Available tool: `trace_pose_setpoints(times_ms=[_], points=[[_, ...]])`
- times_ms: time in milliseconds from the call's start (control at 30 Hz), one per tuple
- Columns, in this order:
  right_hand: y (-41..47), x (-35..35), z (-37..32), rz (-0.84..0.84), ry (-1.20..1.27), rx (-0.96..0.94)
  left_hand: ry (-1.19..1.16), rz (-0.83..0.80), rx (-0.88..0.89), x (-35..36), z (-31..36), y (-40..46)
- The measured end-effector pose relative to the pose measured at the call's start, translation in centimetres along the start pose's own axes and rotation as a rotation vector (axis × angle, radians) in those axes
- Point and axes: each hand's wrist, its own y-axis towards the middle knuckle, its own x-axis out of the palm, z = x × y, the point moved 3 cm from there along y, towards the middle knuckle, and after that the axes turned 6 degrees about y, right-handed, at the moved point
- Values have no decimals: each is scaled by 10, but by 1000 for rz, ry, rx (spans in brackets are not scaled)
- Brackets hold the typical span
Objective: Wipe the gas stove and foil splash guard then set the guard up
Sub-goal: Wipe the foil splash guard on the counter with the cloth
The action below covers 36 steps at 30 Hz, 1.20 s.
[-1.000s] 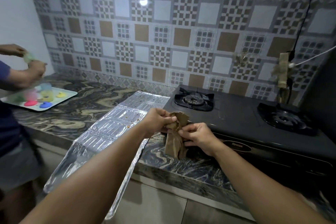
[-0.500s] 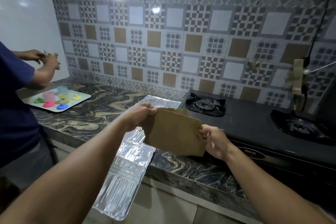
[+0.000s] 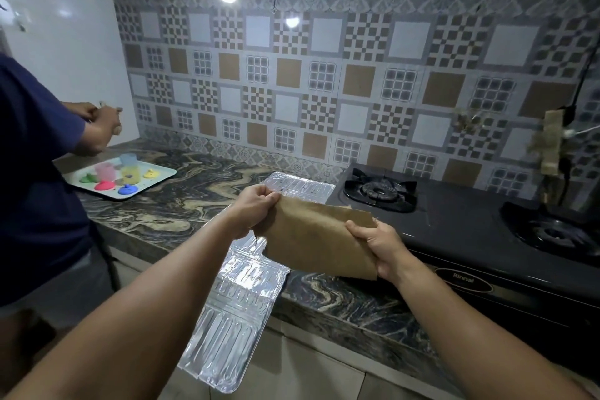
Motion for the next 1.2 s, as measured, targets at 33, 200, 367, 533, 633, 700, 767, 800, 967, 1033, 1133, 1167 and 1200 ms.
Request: trace_pose_setpoints(times_ms=[33, 200, 367, 533, 633, 700, 767, 800, 967, 1033, 1133, 1167, 1200], points=[[3, 0, 2, 40, -63, -35, -16, -7, -15, 1, -3, -1], [7, 4, 18, 260, -583, -294, -280, -118, -112, 8, -11, -9], [-13, 26, 58, 408, -789, -410, -365, -167, -154, 21, -13, -12], [-1, 66, 100, -14, -206, 111, -348, -170, -187, 21, -17, -11], [-5, 75, 108, -134, 231, 388, -346, -197, -192, 20, -17, -13], [-4, 76, 113, -212, 332, 460, -332, -210, -193, 20, -15, -15], [-7, 81, 115, -271, 386, 491, -285, -216, -200, 19, -18, -13], [-10, 85, 116, -298, 431, 507, -250, -217, -197, 17, -21, -11], [-33, 98, 103, -485, 571, 495, 3, -106, -117, 8, -30, -8], [-34, 96, 102, -440, 531, 468, 132, 14, -69, 2, -33, -7], [-30, 91, 105, -324, 373, 459, 174, 53, -75, -4, -43, -5], [-30, 90, 104, -286, 316, 457, 196, 70, -90, -6, -47, -6], [-30, 88, 103, -236, 278, 457, 231, 87, -105, -9, -53, -7]])
